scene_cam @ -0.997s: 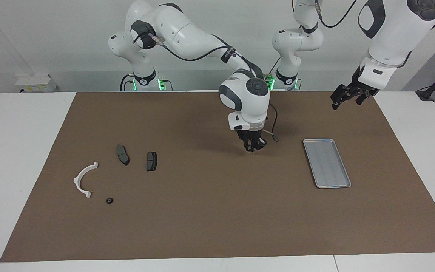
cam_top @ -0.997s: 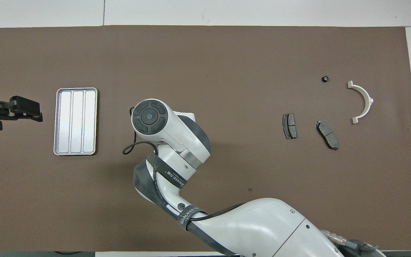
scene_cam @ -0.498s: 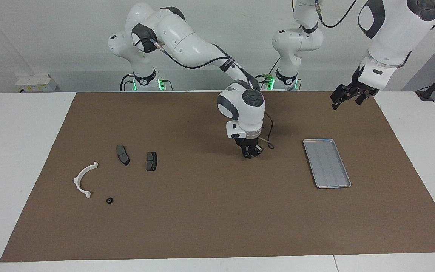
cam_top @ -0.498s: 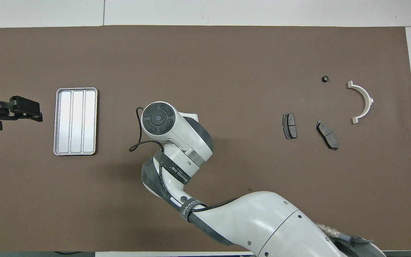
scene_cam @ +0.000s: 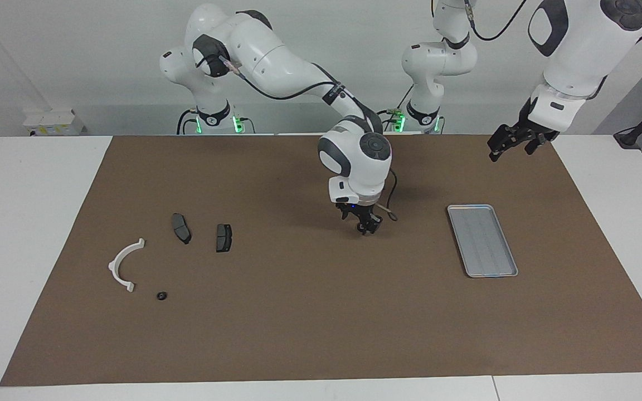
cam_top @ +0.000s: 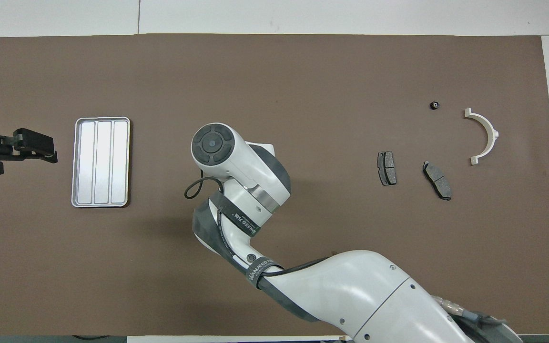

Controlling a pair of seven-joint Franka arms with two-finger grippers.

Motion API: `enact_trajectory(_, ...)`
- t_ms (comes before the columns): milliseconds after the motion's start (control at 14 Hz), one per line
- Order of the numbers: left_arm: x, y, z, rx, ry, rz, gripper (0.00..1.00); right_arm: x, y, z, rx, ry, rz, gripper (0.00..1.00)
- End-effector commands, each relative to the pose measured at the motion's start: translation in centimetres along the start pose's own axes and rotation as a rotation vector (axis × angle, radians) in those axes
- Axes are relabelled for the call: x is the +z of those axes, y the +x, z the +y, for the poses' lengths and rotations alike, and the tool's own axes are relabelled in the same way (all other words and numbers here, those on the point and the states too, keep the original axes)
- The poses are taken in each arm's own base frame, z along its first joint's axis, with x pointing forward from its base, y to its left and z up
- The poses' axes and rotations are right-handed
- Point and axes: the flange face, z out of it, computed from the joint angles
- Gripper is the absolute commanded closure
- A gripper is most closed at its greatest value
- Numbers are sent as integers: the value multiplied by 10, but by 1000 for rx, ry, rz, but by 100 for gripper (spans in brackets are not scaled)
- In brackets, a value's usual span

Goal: Pick bearing gear from pile to tray
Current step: 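Carry the bearing with the right gripper to the table center and lower it, then release the bearing with the right gripper while the left gripper reaches it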

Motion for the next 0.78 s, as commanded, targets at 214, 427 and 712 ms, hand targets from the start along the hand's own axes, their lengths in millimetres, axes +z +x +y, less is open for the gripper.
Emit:
enact_trajectory(214, 5, -17, 20, 40, 7, -14, 0, -129, 184, 84, -384, 16, 4, 0)
enact_trajectory(427, 15, -20, 50, -59, -9, 52, 0, -127, 301, 153, -641, 0, -12, 0)
enact_trajectory(712, 60, -27, 124, -183, -48, 113, 0, -101, 400, 232, -826, 20, 22, 0)
